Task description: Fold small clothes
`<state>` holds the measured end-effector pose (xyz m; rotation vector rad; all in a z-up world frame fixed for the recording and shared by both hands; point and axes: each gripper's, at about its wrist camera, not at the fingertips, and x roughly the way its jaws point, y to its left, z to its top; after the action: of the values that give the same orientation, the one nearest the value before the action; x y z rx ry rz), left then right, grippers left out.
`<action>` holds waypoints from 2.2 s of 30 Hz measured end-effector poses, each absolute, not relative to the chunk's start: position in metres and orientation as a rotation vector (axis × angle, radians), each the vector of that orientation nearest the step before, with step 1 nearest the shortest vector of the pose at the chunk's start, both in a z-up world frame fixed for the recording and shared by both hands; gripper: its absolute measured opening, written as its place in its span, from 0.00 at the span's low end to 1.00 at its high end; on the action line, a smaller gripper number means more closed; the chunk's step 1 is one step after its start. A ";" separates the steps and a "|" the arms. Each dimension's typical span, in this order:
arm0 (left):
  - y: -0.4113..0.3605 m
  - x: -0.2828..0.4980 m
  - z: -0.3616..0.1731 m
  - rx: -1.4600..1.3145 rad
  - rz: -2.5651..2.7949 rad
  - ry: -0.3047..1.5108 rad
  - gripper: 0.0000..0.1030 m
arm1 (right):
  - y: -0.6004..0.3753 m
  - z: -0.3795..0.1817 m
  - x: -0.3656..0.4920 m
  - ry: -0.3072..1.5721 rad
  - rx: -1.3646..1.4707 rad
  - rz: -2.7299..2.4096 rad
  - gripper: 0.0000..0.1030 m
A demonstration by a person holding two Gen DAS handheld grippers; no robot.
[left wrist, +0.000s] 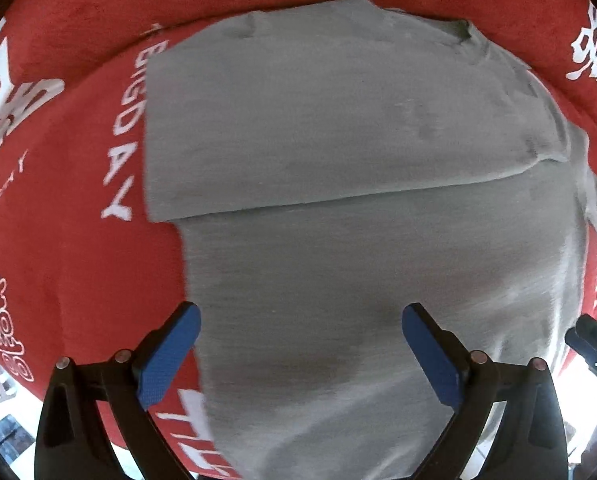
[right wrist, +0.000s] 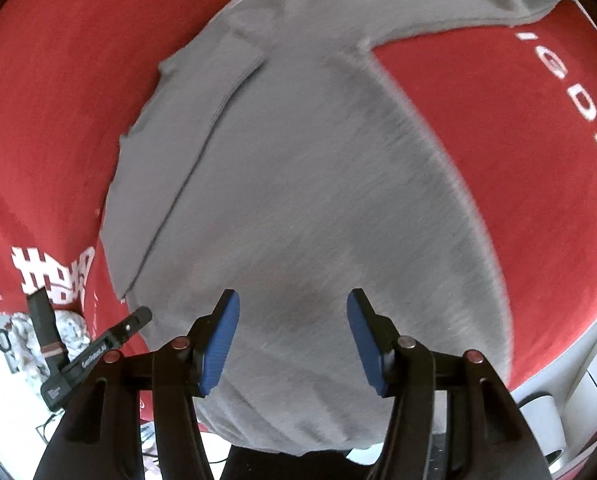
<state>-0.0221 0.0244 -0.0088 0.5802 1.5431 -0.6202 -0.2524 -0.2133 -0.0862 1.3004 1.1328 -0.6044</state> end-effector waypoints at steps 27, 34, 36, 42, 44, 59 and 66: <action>-0.206 -0.117 -0.021 0.722 -0.799 1.498 0.98 | -0.466 -0.139 -0.431 0.528 1.670 -0.915 0.58; -0.222 -0.132 -0.020 0.733 -0.785 1.487 0.98 | -0.482 -0.150 -0.426 0.436 1.727 -0.874 0.58; -0.227 -0.139 -0.019 0.736 -0.783 1.488 0.98 | -0.483 -0.151 -0.424 0.426 1.731 -0.866 0.58; -0.226 -0.144 -0.023 0.724 -0.772 1.495 0.98 | -0.482 -0.152 -0.415 0.385 1.784 -0.822 0.52; -0.223 -0.140 -0.022 0.720 -0.781 1.491 0.98 | -0.483 -0.153 -0.415 0.353 1.815 -0.804 0.05; -0.157 -0.079 0.010 0.598 -0.803 1.420 0.98 | -0.462 -0.053 -0.286 0.282 1.580 -0.301 0.05; -0.081 -0.012 0.026 0.470 -0.681 1.380 0.98 | -0.387 -0.011 -0.148 0.564 1.263 -0.124 0.05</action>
<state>-0.0119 -0.0812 0.0262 0.4700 1.3799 -0.6814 -0.1484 -0.3873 -0.0114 1.2630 0.5644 -0.1244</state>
